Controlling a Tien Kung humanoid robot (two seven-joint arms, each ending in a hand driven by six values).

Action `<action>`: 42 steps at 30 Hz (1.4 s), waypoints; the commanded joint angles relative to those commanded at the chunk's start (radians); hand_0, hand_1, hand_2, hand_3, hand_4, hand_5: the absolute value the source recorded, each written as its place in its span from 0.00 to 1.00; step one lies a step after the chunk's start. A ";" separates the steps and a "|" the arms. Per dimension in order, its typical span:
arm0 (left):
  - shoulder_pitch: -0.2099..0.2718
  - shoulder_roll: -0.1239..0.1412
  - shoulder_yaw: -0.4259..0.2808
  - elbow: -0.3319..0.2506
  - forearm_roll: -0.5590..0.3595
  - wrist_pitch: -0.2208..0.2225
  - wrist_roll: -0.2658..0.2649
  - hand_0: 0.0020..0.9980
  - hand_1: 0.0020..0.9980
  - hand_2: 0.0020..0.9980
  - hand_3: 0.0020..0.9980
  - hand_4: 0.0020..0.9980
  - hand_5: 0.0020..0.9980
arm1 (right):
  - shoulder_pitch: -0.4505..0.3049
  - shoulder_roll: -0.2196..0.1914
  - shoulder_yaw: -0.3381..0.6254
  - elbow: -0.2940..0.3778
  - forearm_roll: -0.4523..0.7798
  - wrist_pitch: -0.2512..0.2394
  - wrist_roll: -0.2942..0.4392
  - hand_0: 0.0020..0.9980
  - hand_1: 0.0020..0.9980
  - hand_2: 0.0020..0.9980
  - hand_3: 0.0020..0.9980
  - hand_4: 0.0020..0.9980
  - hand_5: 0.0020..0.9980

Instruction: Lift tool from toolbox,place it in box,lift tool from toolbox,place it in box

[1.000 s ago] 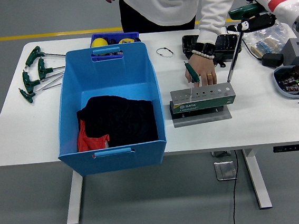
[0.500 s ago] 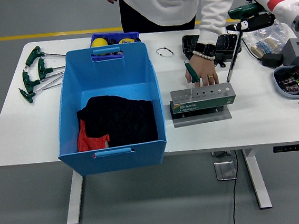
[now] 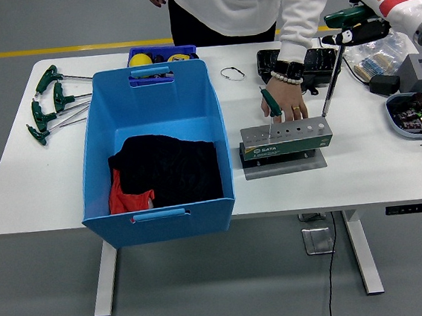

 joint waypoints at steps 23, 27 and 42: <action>0.000 0.004 -0.004 0.000 0.015 -0.004 0.003 0.72 0.68 0.74 0.74 0.75 0.74 | 0.004 -0.007 0.005 0.003 -0.003 0.003 -0.003 0.00 0.00 1.00 0.00 1.00 0.76; 0.000 0.005 -0.005 0.000 0.018 -0.004 0.003 0.72 0.68 0.74 0.74 0.75 0.74 | 0.004 -0.008 0.007 0.002 -0.003 0.005 -0.003 0.00 0.00 1.00 0.00 1.00 0.76; 0.001 0.007 -0.007 0.000 0.018 -0.005 0.003 0.72 0.68 0.74 0.74 0.76 0.74 | 0.039 -0.024 0.024 0.019 -0.004 0.012 -0.006 0.00 0.00 1.00 0.00 1.00 0.76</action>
